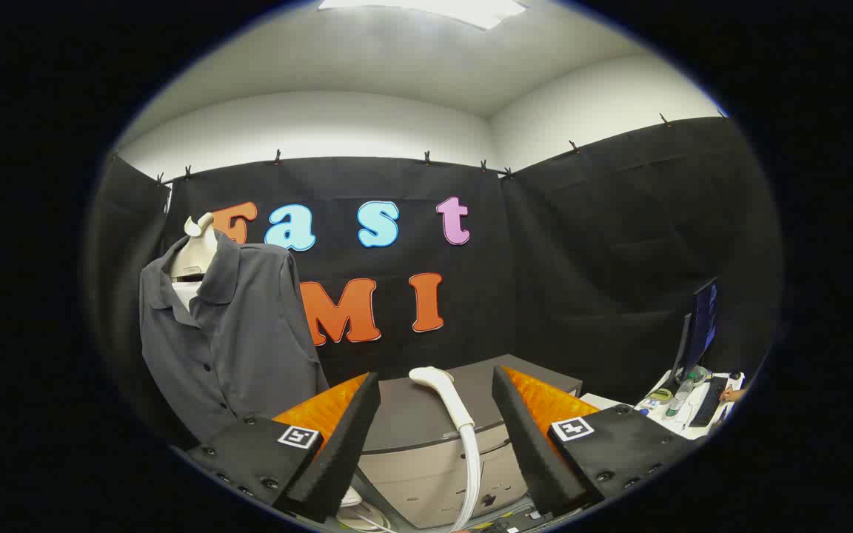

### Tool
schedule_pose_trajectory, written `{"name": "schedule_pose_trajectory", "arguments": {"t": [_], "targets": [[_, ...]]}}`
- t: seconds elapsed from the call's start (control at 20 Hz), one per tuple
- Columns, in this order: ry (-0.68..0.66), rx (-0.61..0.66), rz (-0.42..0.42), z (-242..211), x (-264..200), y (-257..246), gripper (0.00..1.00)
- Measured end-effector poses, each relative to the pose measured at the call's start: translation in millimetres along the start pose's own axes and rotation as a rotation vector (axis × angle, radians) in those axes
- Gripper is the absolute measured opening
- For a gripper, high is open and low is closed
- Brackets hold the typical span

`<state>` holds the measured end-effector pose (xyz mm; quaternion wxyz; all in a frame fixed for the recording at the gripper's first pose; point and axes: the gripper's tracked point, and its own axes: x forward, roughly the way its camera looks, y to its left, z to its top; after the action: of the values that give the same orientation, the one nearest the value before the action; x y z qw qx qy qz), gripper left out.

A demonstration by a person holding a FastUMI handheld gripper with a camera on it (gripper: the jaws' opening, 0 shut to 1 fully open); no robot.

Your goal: Iron the clothes twice with a garment steamer, once on the left side and once on the right side.

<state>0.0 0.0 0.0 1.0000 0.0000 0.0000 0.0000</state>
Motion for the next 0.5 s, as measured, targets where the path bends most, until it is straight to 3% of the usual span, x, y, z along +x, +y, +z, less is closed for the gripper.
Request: {"name": "schedule_pose_trajectory", "arguments": {"t": [0.5], "targets": [[-0.009,0.004,-0.032,0.4,-13.7,-8.4,0.98]]}}
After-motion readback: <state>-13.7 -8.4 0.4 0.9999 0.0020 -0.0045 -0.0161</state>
